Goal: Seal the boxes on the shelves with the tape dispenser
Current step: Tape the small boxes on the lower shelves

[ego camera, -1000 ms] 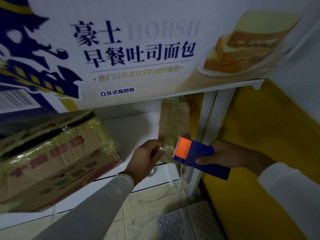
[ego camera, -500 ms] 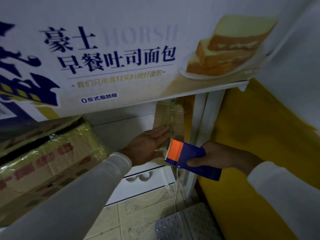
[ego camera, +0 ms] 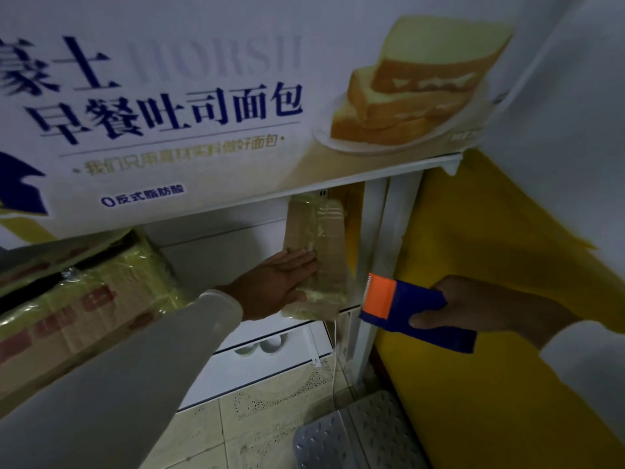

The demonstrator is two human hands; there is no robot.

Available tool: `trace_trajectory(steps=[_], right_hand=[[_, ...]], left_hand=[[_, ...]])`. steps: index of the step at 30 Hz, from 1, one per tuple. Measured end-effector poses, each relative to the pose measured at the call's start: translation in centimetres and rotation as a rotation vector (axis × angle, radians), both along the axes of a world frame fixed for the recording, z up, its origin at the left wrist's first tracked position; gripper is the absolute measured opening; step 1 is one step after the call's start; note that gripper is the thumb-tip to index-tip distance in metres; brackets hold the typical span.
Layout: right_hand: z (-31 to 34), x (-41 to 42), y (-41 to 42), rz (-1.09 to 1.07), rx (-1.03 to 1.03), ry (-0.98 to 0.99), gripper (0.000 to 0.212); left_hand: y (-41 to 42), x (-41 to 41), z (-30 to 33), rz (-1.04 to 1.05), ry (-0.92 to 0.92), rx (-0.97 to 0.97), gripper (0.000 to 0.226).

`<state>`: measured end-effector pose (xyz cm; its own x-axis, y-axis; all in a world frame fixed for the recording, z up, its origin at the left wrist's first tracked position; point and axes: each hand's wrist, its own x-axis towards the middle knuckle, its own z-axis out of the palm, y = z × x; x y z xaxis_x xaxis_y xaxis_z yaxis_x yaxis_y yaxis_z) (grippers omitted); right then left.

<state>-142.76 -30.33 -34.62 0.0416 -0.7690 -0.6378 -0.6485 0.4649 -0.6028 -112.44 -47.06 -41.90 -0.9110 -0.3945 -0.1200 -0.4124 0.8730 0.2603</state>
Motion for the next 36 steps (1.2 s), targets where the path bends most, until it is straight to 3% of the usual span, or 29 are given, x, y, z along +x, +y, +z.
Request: trace_trajectory(steps=[5,9,12,17,20,23,27,31,36], right_hand=[[-1.9,2.0,0.1,-0.060,-0.046,0.014,0.033],[-2.7,2.5,-0.5,-0.037,-0.066,0.104,0.048],[-2.7,2.4,-0.9,0.056,-0.077,0.282,0.051],[-2.4,3.4,-2.0,0.182,-0.181,0.623,0.053],[-3.2,2.8,0.1,0.171,-0.084,0.869,0.048],[-4.4,2.5,2.5,-0.010,0.021,0.723,0.054],[-5.1,4.3,3.1,-0.182,-0.100,0.442,0.058],[-4.8,4.7,3.8,-0.233,-0.142,0.307,0.060],[-4.9,5.1,4.8,-0.291,-0.177,0.209,0.057]], left_hand=[[1.4,-0.9,1.5,-0.017,-0.023,-0.150,0.073],[4.4,-3.1,1.1,0.154,0.035,-0.193,0.068],[5.0,-3.8,-0.4,0.149,0.092,-0.215,0.054],[4.1,-3.4,-1.0,0.122,0.081,-0.161,0.052],[4.3,-3.3,-0.7,0.125,0.072,-0.115,0.049],[4.4,-3.2,-0.2,0.164,0.116,-0.074,0.059],[6.5,-5.6,-0.2,0.343,0.057,-0.222,0.090],[7.1,-6.7,-1.6,0.422,-0.041,-0.352,0.083],[7.1,-7.1,-1.8,0.429,-0.095,-0.319,0.082]])
